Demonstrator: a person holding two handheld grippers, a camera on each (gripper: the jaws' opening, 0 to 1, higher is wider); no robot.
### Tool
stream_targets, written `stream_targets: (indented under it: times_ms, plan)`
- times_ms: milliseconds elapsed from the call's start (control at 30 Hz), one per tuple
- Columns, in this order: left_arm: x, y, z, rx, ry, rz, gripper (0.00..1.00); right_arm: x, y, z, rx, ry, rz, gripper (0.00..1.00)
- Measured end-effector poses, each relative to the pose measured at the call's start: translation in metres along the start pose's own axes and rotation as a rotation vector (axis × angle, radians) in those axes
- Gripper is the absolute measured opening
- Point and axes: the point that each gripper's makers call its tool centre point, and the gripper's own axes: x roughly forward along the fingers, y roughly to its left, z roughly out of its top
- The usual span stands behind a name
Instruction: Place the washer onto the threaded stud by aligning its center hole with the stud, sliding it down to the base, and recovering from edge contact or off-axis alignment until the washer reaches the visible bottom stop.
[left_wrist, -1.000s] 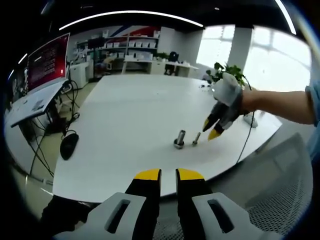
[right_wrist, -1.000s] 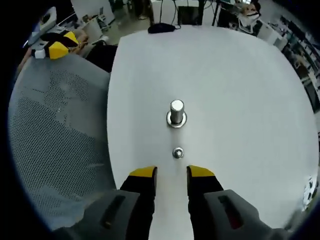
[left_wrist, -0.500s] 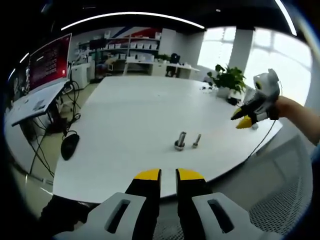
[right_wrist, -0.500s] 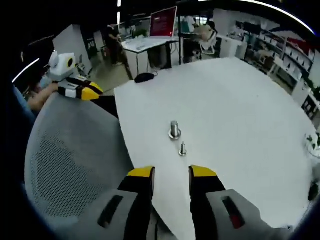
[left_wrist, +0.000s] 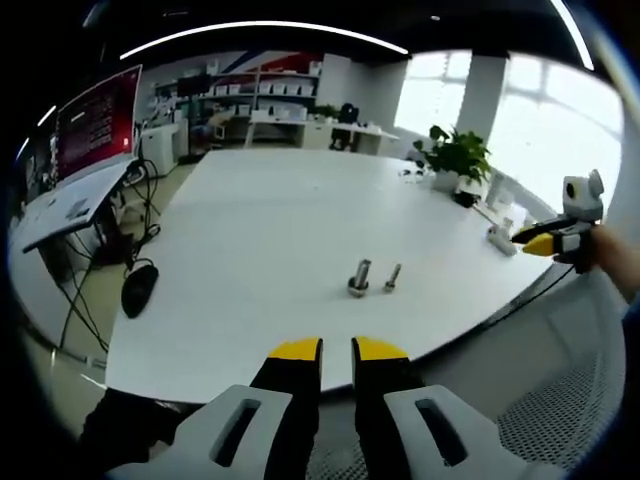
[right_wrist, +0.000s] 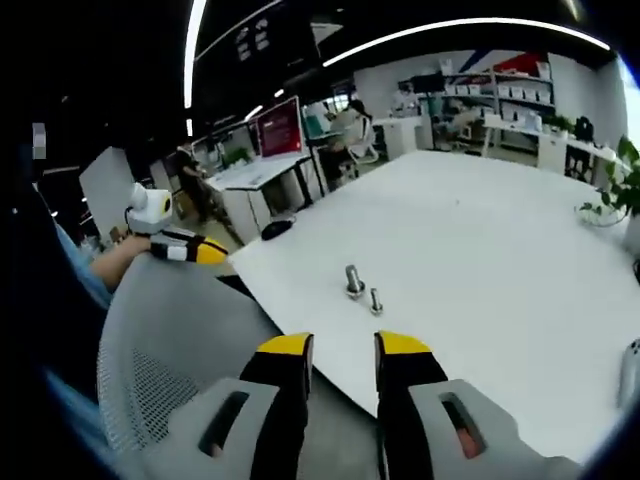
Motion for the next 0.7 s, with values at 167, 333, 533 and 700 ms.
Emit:
stream_targets:
  times_ms: [167,333,533,700]
  plan:
    - [0.000,-0.001,-0.001,0.002,0.005,-0.004,0.08,-0.014,0.015,-0.022,0.045,0.006,0.003,0.27]
    - [0.000,-0.001,-0.002,0.007,0.010,-0.006,0.08,-0.012,0.016,-0.025,0.144,-0.037,-0.010,0.25]
    - [-0.002,-0.003,0.001,-0.009,-0.013,-0.018,0.10,-0.001,0.021,-0.015,0.229,-0.070,0.022,0.26]
    - [-0.001,-0.002,0.002,-0.004,-0.013,-0.017,0.10,0.010,0.005,-0.037,0.144,0.019,-0.105,0.24]
